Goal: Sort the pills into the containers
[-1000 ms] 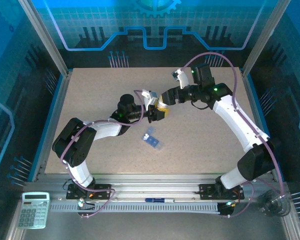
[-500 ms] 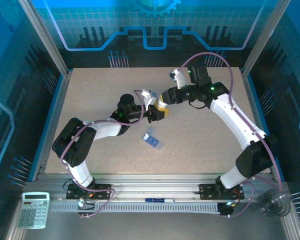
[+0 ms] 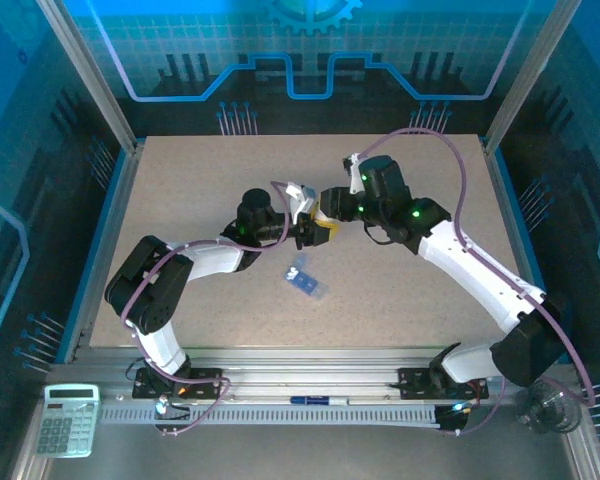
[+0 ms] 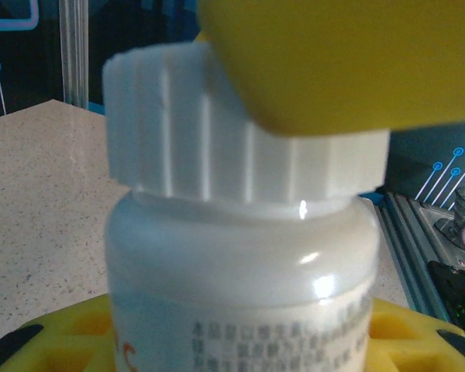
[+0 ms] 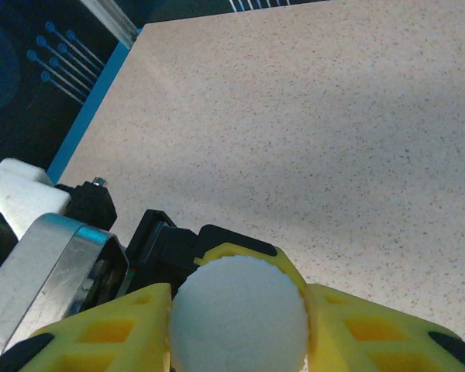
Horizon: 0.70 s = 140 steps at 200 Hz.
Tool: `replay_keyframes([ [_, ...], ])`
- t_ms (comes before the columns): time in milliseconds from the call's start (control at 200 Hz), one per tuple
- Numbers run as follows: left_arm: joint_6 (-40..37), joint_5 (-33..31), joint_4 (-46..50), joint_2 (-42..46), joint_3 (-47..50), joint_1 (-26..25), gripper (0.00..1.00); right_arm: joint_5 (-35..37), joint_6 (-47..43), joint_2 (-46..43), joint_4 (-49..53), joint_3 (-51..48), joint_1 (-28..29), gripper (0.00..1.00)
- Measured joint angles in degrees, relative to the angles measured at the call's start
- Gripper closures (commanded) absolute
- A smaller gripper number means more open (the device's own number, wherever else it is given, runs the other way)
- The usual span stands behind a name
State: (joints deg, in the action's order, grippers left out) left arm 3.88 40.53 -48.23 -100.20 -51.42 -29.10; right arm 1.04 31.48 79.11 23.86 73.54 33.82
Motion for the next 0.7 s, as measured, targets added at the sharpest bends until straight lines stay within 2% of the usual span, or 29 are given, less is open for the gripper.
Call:
replay_keyframes([
  [105,0.0,-0.1,0.0,0.0,0.0,0.0,1.0,-0.3,1.1,0.0,0.1,0.0,-0.2,0.45],
  [280,0.1,-0.7,-0.9,0.6,0.0,0.0,1.0,-8.5,0.3,-1.0,1.6,0.0,-4.7,0.28],
  [505,0.0,-0.7,-1.3,0.6,0.0,0.0,1.0,-22.7,-6.6,-4.9,0.9,0.0,-14.5,0.21],
  [700,0.0,-0.6,-1.3,0.6,0.0,0.0,1.0,-29.1,-12.3,-0.2,3.4,3.0,-15.6,0.2],
])
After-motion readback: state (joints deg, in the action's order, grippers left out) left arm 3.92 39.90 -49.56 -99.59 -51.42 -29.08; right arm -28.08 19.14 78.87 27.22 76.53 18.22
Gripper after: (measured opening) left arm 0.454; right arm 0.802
